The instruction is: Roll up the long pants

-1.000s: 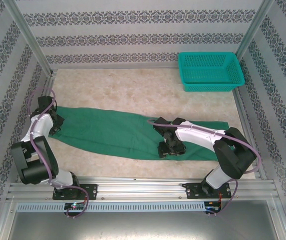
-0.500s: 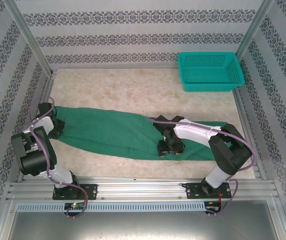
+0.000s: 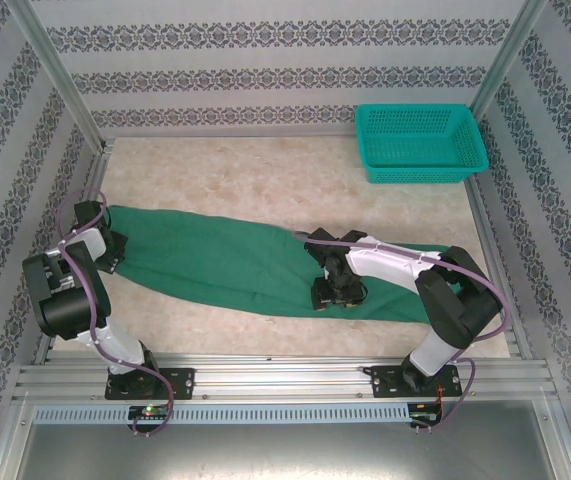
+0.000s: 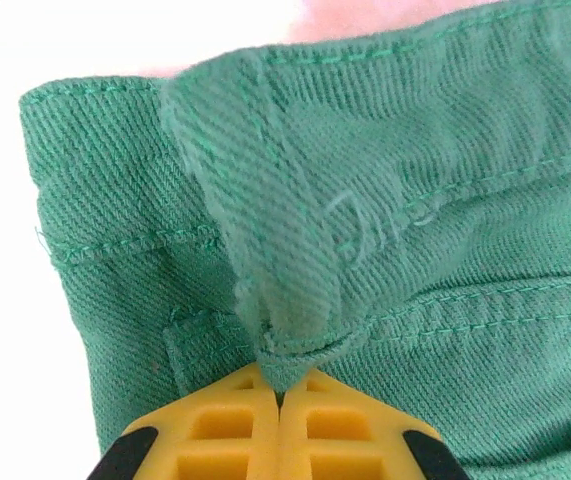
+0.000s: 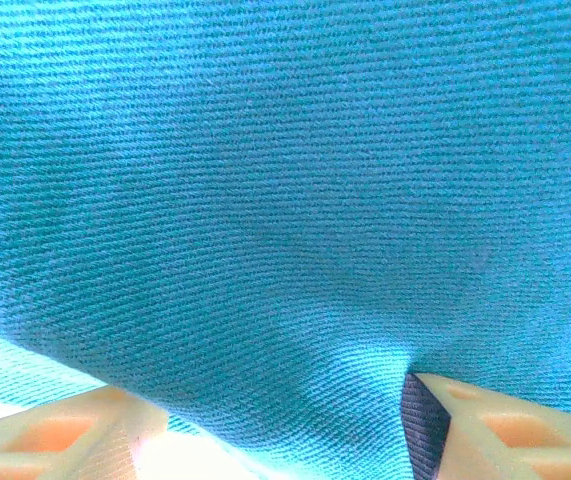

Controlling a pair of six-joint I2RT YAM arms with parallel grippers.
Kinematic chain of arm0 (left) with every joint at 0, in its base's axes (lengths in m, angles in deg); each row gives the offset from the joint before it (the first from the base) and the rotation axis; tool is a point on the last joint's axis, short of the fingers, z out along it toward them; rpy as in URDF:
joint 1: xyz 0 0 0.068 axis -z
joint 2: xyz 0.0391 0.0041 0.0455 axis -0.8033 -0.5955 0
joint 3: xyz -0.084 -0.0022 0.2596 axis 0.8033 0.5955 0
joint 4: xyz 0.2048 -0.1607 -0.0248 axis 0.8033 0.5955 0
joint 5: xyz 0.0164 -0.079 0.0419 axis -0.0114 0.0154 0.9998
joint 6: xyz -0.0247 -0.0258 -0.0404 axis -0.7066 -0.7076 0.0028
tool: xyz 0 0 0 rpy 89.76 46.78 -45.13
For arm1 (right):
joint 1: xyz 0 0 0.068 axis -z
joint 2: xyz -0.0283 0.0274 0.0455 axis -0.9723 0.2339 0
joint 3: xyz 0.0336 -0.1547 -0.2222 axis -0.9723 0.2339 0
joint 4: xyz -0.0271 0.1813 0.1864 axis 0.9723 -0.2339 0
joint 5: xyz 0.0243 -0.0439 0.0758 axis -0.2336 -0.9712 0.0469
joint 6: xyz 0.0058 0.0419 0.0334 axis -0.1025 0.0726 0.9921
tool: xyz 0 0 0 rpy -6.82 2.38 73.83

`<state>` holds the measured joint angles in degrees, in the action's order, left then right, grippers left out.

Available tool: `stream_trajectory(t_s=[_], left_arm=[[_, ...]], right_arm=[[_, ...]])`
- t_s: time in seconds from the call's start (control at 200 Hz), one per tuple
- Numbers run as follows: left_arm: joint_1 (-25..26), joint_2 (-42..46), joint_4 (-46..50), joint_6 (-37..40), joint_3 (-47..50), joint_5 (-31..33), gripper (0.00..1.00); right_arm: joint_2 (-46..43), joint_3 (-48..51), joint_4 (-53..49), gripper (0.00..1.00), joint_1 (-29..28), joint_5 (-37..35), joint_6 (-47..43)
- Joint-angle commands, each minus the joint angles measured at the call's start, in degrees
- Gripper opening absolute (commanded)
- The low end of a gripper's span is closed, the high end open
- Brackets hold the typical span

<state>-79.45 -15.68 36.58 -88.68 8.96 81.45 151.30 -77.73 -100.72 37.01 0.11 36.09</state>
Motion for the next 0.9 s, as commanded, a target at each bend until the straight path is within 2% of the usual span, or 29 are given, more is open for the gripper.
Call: stream_trajectory(t_s=[0.0,0.565,0.779,0.899], left_arm=[[-0.6,3.6,2.1,2.2,0.8,-0.2,0.0],[-0.5,15.3,10.8,8.2,-5.5,-3.0,0.0],[-0.5,23.3,16.9,11.0,-8.4,-1.6,0.0],[-0.5,24.1,20.0,12.5,-10.6,-0.8,0.0]], right_arm=[[-0.1,-0.7,0.3,0.65,0.3,0.2,1.7],[-8.7,6.5,3.8,0.65,1.3,-4.4,5.2],[-11.1,7.7,3.9,0.65,2.9,-5.1,4.6],[-11.9,7.8,3.9,0.65,3.2,-5.4,4.3]])
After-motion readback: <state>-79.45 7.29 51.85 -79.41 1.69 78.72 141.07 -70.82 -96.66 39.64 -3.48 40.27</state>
